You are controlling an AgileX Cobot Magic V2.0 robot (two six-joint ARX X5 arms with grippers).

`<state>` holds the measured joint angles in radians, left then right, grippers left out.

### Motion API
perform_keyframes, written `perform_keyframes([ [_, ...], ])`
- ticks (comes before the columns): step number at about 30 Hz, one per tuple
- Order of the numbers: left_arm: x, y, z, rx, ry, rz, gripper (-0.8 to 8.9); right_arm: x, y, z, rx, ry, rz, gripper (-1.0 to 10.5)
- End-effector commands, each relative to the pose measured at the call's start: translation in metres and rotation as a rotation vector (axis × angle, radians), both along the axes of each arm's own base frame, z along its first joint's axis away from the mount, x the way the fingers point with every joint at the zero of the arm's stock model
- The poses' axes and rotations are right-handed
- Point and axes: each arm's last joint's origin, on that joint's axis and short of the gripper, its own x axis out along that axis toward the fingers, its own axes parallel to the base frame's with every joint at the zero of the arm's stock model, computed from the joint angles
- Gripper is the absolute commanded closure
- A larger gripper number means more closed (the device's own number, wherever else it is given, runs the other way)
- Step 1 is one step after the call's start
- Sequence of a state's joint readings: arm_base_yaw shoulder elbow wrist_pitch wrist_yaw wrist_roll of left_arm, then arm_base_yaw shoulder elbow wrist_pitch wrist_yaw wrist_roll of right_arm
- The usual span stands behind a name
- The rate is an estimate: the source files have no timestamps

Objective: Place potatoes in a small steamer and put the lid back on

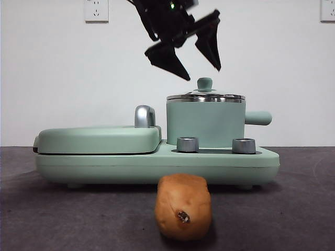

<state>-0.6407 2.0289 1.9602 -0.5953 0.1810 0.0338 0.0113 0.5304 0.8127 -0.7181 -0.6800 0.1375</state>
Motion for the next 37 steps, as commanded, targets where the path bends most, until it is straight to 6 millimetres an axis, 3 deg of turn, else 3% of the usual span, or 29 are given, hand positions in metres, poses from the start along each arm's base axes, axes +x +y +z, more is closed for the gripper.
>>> perform_keyframes([
  [1, 0.006, -0.009, -0.006, 0.0, -0.013, -0.011, 3.81, 0.0, 0.0, 0.004, -0.004, -0.022, 0.003, 4.9],
  [7, 0.008, -0.011, -0.013, 0.014, -0.002, -0.01, 3.91, 0.0, 0.0, 0.004, -0.004, -0.022, 0.002, 4.9],
  [10, 0.007, -0.011, -0.013, 0.02, -0.012, -0.021, 4.48, 0.0, 0.0, 0.004, -0.004, -0.022, 0.002, 4.9],
  [20, 0.008, -0.014, -0.019, 0.055, -0.027, -0.05, 5.06, 0.0, 0.0, 0.004, -0.004, -0.021, 0.002, 4.9],
  [30, 0.008, -0.022, -0.025, 0.065, -0.049, -0.079, 5.16, 0.0, 0.0, 0.004, -0.004, -0.021, 0.002, 4.9],
  [37, 0.009, -0.022, -0.026, 0.077, -0.066, -0.076, 6.71, 0.0, 0.0, 0.004, -0.004, -0.02, 0.002, 4.9],
])
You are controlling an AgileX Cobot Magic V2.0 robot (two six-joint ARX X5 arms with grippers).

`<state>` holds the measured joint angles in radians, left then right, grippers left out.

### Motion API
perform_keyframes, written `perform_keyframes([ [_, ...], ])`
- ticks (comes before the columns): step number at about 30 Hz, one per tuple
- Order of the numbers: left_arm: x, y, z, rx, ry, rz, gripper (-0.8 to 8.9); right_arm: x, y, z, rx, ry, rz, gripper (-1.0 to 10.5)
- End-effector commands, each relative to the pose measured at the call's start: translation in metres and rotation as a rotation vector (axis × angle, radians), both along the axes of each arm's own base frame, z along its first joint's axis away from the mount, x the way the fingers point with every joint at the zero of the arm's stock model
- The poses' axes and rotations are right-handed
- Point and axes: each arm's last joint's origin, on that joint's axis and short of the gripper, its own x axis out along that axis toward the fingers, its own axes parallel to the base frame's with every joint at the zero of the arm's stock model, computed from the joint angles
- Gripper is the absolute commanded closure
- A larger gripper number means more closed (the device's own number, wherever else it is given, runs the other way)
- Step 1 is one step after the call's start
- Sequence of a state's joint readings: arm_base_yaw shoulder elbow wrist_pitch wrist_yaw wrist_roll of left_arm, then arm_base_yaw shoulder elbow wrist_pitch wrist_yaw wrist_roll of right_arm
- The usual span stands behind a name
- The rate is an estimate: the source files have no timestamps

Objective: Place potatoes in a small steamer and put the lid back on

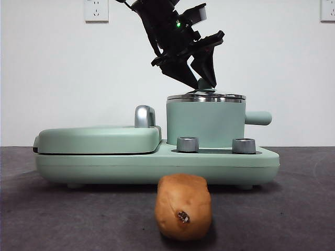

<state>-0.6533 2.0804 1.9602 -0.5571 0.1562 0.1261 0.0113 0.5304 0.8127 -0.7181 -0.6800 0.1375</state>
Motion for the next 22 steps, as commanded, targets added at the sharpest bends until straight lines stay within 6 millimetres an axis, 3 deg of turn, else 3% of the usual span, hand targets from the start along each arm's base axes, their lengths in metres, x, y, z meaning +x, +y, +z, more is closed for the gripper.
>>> perform_keyframes([
  [1, 0.002, -0.01, -0.006, 0.011, -0.011, -0.026, 6.86, 0.0, 0.0, 0.004, -0.004, -0.02, 0.002, 4.9],
  [9, 0.002, -0.01, -0.005, 0.006, -0.018, -0.024, 7.65, 0.0, 0.0, 0.004, -0.004, -0.02, 0.002, 4.9],
  [22, 0.0, -0.007, 0.004, -0.016, -0.014, -0.005, 7.65, 0.0, 0.0, 0.004, -0.004, -0.02, 0.002, 4.9],
])
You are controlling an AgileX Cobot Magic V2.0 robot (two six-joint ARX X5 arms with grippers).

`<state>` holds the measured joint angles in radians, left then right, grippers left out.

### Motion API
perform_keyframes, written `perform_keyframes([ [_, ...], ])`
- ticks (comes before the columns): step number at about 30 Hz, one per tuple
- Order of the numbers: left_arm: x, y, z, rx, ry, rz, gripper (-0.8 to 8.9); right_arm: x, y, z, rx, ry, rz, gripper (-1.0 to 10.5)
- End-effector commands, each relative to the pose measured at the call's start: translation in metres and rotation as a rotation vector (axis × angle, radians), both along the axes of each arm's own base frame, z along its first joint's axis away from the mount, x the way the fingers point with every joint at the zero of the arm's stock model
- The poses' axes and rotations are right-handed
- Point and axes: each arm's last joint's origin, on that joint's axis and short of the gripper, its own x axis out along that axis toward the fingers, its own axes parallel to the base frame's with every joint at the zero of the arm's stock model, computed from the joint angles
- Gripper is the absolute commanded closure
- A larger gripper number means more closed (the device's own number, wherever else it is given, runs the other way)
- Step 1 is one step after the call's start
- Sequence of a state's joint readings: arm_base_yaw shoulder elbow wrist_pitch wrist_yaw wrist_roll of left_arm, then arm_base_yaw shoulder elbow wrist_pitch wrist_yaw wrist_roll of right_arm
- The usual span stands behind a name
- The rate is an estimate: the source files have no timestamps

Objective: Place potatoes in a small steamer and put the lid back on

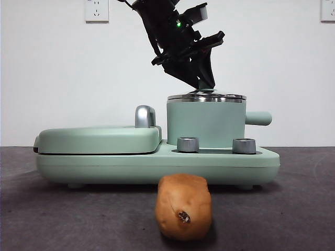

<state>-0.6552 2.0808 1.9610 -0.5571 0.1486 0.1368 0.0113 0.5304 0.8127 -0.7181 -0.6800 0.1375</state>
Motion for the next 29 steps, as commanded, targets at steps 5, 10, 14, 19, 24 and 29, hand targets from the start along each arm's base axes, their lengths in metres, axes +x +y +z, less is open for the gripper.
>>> perform_keyframes([
  [5, -0.004, -0.001, 0.019, -0.045, -0.03, 0.0, 7.65, 0.0, 0.0, 0.004, -0.004, -0.02, 0.002, 4.9],
  [10, -0.01, 0.006, 0.036, -0.068, -0.061, 0.004, 7.65, 0.0, 0.0, 0.004, -0.004, -0.021, 0.002, 4.9],
  [14, -0.016, 0.013, 0.051, -0.086, -0.084, 0.006, 7.65, 0.0, 0.0, 0.004, -0.005, -0.02, -0.001, 4.9],
  [19, -0.028, 0.022, 0.074, -0.115, -0.121, 0.007, 7.65, 0.002, 0.001, 0.004, 0.05, 0.041, -0.014, 4.9],
  [24, -0.044, 0.036, 0.098, -0.123, -0.145, 0.005, 7.65, 0.009, 0.01, -0.001, 0.077, 0.13, 0.05, 4.9],
  [29, -0.058, 0.057, 0.117, -0.111, -0.145, 0.019, 7.65, 0.023, 0.03, -0.008, 0.062, 0.26, 0.099, 4.9],
])
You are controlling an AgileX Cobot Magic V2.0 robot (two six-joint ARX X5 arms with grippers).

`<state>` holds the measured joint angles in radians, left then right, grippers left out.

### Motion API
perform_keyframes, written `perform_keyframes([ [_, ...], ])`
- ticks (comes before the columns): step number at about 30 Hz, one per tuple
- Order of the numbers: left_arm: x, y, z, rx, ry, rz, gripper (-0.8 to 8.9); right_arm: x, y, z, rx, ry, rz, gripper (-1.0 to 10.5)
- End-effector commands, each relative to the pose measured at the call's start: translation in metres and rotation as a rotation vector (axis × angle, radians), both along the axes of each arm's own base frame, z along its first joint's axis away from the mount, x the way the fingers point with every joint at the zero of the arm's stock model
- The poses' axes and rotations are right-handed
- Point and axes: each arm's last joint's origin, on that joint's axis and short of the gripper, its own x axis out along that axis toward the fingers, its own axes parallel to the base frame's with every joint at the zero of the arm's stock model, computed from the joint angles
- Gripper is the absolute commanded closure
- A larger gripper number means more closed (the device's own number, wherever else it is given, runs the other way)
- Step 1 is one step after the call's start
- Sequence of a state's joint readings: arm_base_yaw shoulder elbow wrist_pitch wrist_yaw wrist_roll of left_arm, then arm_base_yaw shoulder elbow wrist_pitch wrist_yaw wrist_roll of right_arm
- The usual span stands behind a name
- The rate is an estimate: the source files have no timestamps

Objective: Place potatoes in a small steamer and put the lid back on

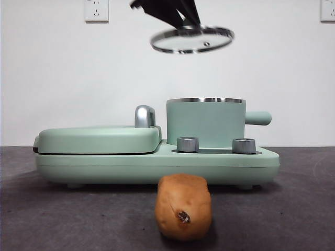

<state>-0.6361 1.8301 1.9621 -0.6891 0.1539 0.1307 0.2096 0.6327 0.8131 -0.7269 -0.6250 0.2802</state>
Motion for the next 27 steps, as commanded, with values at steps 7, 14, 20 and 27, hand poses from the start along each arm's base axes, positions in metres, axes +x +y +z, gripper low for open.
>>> perform_keyframes([
  [7, -0.028, 0.047, 0.046, -0.011, -0.027, 0.054, 7.66, 0.027, 0.059, -0.006, -0.132, 0.2, 0.047, 4.9],
  [14, -0.039, 0.083, 0.059, 0.014, -0.002, 0.125, 7.66, 0.048, 0.123, -0.017, -0.288, 0.314, 0.06, 4.9],
  [20, -0.037, 0.109, 0.061, 0.027, 0.021, 0.2, 7.66, 0.063, 0.167, -0.039, -0.451, 0.429, 0.083, 4.9],
  [27, -0.03, 0.13, 0.062, 0.026, 0.024, 0.272, 7.93, 0.072, 0.198, -0.081, -0.598, 0.525, 0.105, 4.9],
])
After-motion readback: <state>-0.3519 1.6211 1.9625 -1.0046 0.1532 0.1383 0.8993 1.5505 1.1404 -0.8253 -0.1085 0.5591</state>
